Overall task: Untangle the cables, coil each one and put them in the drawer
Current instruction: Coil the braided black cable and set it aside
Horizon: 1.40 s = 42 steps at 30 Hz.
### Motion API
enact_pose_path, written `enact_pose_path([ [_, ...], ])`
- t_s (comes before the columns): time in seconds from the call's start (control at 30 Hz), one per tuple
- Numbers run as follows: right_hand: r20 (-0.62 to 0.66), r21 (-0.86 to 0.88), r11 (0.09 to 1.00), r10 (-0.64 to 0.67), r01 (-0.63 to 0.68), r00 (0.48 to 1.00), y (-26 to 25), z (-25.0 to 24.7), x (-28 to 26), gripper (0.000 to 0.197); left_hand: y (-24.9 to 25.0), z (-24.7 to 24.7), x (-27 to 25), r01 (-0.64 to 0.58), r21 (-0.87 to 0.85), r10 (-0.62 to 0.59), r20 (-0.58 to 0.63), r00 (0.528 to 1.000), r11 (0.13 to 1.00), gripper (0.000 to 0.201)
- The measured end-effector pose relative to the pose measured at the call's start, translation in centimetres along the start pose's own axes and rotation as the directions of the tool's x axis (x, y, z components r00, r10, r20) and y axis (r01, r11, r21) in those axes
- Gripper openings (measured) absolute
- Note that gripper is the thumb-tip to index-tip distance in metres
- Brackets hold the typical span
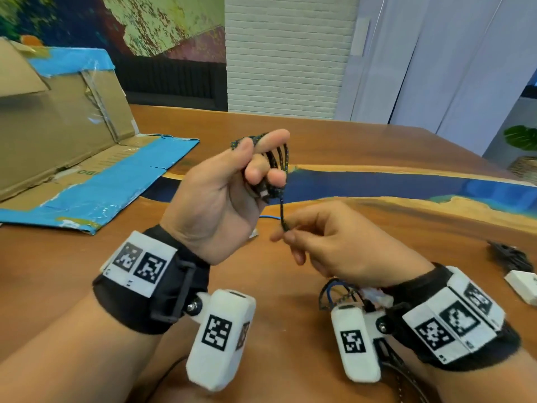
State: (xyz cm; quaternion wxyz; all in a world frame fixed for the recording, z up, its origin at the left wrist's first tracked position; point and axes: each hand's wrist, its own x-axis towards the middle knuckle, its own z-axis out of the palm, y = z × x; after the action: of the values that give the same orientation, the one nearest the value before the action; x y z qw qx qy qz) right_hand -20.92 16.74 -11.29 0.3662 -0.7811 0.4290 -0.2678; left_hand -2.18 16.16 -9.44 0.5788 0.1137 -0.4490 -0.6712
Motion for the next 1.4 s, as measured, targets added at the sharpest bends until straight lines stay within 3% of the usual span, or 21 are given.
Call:
enact_pose_path([
  [0.1,0.081,-0.078,0.997,-0.004,0.010,0.997,-0.4,0.9,-0.1,0.023,-0.3,-0.1,0.2,-0.068,0.034,0.071,-0.103,0.992,0.997,0.052],
  [0.2,0.165,-0.021,1.000,0.018,-0.015,0.986,-0.5,1.1,-0.3,0.024,-0.6,-0.4,0.6,-0.102,0.091,0.118,-0.195,0.974,0.991,0.036],
  [0.27,0.203,0.022,1.000,-0.021,0.016,0.979,-0.4,1.3,-0.5,0.021,-0.9,-1.0,0.9,-0.081,0.210,0.127,-0.216,0.968,0.974,0.024],
  [0.3,0.207,0.056,0.998,-0.041,0.030,0.977,-0.4,1.3,-0.6,0.018,-1.0,-1.3,1.1,-0.062,0.331,0.141,-0.219,0.966,0.942,0.027],
  [0.37,0.191,0.131,0.991,-0.062,0.037,0.980,-0.4,1.0,-0.9,0.021,-1.3,-1.8,1.1,-0.019,0.627,0.164,-0.174,0.971,0.779,0.038],
  [0.43,0.147,0.198,0.979,-0.084,0.054,0.986,-0.1,0.0,-1.0,0.026,-1.4,-1.9,0.9,0.065,0.849,0.085,-0.128,0.988,0.525,0.031],
  [0.5,0.062,0.253,0.965,-0.092,0.074,0.994,0.4,-1.2,-1.0,0.032,-1.4,-1.9,0.6,0.123,0.938,-0.037,-0.117,0.992,0.325,0.032],
  [0.53,-0.010,0.278,0.956,-0.089,0.089,0.996,0.8,-2.0,-1.0,0.036,-1.4,-1.7,0.4,0.136,0.946,-0.097,-0.112,0.989,0.294,0.040],
  [0.63,-0.256,0.391,0.911,-0.030,0.132,0.966,2.1,-4.0,-0.8,0.034,-1.1,-1.2,-0.2,0.176,0.937,-0.266,-0.095,0.959,0.303,0.053],
  [0.73,-0.395,0.368,0.921,0.032,0.127,0.918,2.9,-4.8,-0.6,0.019,-0.7,-1.3,-0.3,0.175,0.921,-0.289,-0.072,0.955,0.348,0.038],
  [0.83,-0.379,0.358,0.929,0.054,0.092,0.924,3.4,-5.2,-0.6,0.007,-0.6,-1.8,0.3,0.172,0.829,-0.149,-0.108,0.983,0.532,0.037],
  [0.9,-0.305,0.321,0.945,0.038,0.065,0.952,3.2,-5.6,-1.1,0.022,-0.4,-2.2,0.7,0.161,0.737,-0.019,-0.197,0.980,0.656,0.035],
  [1.0,-0.221,0.131,0.991,0.007,0.022,0.975,2.3,-5.2,-1.4,0.032,-0.4,-2.5,1.0,0.152,0.663,0.041,-0.267,0.963,0.733,0.033],
  [1.1,-0.241,-0.094,0.991,0.066,-0.091,0.968,2.6,-4.4,-0.7,0.020,-1.1,-2.2,0.9,0.187,0.648,-0.005,-0.272,0.962,0.738,0.034],
  [1.17,-0.338,-0.173,0.978,0.050,-0.114,0.940,2.9,-4.2,-0.2,0.004,-1.5,-1.9,0.6,0.235,0.649,-0.089,-0.250,0.964,0.724,0.038],
  [1.2,-0.401,-0.194,0.975,0.020,-0.107,0.916,3.1,-4.5,-0.2,0.012,-1.6,-1.8,0.4,0.250,0.662,-0.135,-0.221,0.966,0.706,0.041],
  [1.33,-0.637,0.007,0.999,-0.023,0.036,0.770,3.0,-6.9,-0.7,0.023,-1.1,-2.2,-0.2,0.220,0.822,-0.336,-0.037,0.941,0.525,0.047],
  [1.4,-0.665,0.075,0.995,0.006,0.059,0.747,3.6,-7.2,-0.5,0.028,-1.1,-1.9,-0.5,0.220,0.744,-0.421,0.090,0.903,0.631,0.037],
])
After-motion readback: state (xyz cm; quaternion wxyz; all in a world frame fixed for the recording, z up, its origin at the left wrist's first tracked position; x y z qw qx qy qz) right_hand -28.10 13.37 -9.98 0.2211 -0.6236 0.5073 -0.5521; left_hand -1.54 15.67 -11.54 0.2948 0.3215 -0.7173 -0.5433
